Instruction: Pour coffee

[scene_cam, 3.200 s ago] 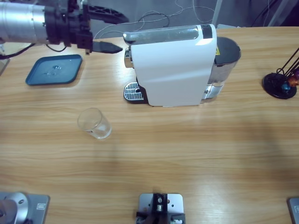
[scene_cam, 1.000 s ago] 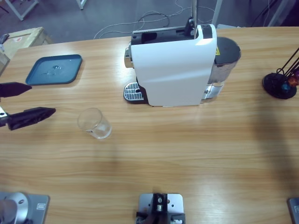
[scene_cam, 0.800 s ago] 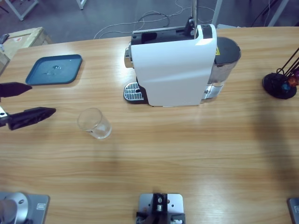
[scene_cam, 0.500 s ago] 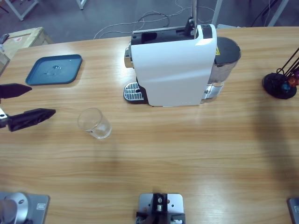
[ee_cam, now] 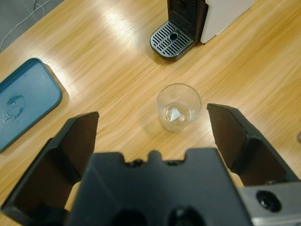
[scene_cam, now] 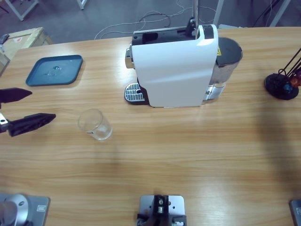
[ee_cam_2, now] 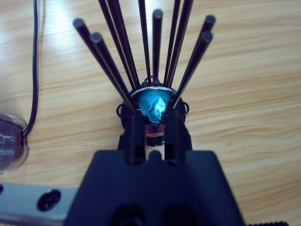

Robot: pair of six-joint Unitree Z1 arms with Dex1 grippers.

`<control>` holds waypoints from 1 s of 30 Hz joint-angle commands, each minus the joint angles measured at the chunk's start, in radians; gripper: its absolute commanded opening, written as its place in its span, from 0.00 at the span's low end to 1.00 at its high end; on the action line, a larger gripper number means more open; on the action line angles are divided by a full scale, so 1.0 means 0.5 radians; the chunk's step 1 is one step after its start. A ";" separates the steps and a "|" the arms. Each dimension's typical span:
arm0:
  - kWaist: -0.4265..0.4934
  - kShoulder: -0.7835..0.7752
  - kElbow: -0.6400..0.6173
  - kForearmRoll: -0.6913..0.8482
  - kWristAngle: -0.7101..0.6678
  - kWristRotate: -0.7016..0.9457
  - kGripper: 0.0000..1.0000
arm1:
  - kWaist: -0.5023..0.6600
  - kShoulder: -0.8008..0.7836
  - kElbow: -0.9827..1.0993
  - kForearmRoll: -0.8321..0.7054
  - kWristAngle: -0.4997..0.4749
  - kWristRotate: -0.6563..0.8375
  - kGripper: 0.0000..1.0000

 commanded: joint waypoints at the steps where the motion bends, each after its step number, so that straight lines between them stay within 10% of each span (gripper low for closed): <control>1: -0.017 -0.055 0.077 -0.020 -0.009 -0.009 0.99 | 0.010 -0.287 -0.182 0.257 0.000 0.033 0.00; 10: -0.017 -0.045 0.104 -0.035 -0.009 -0.053 0.99 | 0.226 -0.628 -0.749 0.839 -0.089 0.086 0.00; 14: -0.100 -0.014 0.086 -0.034 -0.007 -0.034 0.99 | 0.704 -0.618 -0.801 0.967 0.102 -0.189 0.00; 19: -0.109 0.010 0.094 -0.034 -0.009 -0.024 0.99 | 1.520 -0.188 -0.947 0.957 0.250 -0.779 0.00; 30: -0.109 -0.006 0.070 -0.077 0.017 -0.037 0.99 | 1.598 0.726 -1.834 0.981 0.518 -1.096 0.00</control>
